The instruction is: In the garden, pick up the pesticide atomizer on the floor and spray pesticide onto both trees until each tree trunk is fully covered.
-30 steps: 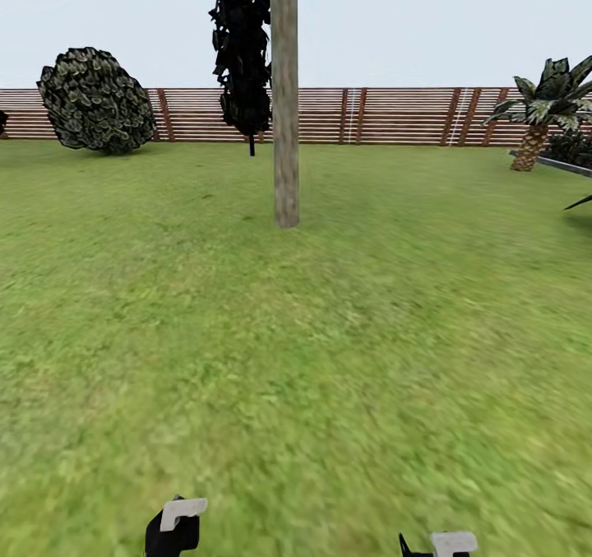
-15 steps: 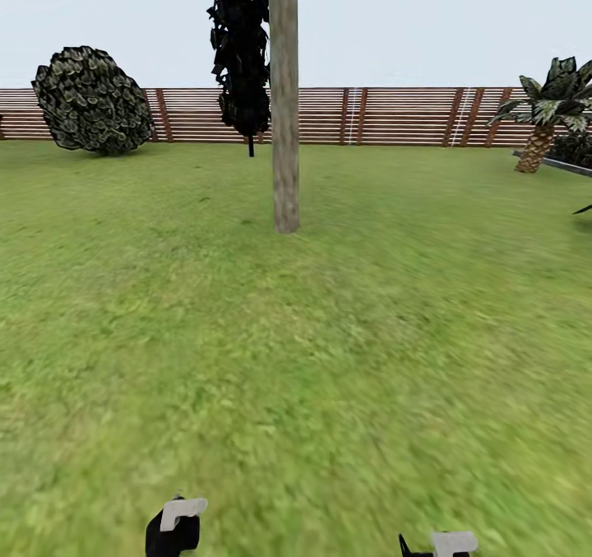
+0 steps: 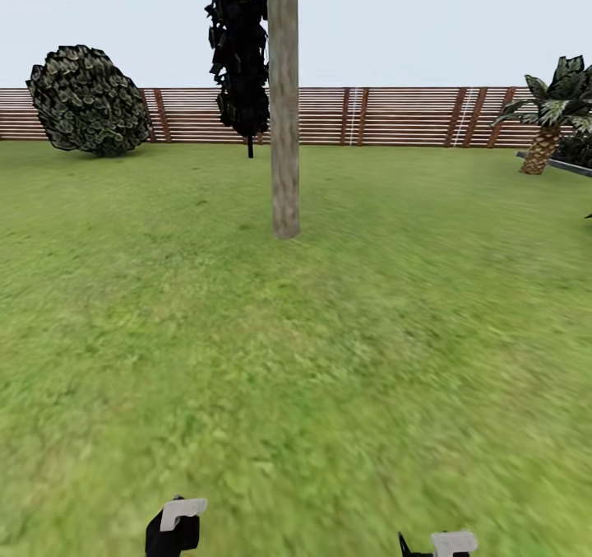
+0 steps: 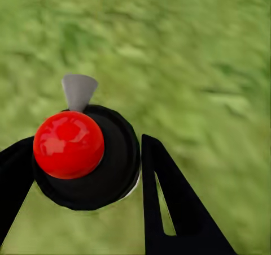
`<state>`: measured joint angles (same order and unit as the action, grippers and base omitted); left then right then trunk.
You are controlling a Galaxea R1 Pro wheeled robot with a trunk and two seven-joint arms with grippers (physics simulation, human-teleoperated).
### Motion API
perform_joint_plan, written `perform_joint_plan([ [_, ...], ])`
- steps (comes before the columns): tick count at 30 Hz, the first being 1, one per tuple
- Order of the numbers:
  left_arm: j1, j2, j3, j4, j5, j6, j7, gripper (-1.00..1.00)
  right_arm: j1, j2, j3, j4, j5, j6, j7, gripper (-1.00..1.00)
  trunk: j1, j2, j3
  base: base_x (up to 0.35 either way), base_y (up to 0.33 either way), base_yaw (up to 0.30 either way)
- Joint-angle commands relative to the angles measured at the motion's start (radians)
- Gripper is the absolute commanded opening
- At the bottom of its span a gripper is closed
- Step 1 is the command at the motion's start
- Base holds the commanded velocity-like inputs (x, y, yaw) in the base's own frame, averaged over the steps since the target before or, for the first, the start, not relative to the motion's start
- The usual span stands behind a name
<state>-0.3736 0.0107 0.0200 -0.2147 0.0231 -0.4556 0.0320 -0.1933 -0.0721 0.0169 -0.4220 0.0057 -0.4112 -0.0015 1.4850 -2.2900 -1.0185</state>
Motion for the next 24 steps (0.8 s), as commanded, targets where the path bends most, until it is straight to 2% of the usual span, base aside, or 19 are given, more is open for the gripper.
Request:
perform_joint_plan([
  [1, 0.0, 0.0, 0.0, 0.0, 0.0, 0.0, 0.0, -1.0, 0.0, 0.0, 0.0, 0.0, 0.0, 0.0, 0.0, 1.0, 0.0, 0.0, 0.0, 0.341, 0.0, 0.0],
  [24, 0.0, 0.0, 0.0, 0.0, 0.0, 0.0, 0.0, -1.0, 0.0, 0.0, 0.0, 0.0, 0.0, 0.0, 0.001, 1.0, 0.0, 0.0, 0.0, 0.341, 0.0, 0.0],
])
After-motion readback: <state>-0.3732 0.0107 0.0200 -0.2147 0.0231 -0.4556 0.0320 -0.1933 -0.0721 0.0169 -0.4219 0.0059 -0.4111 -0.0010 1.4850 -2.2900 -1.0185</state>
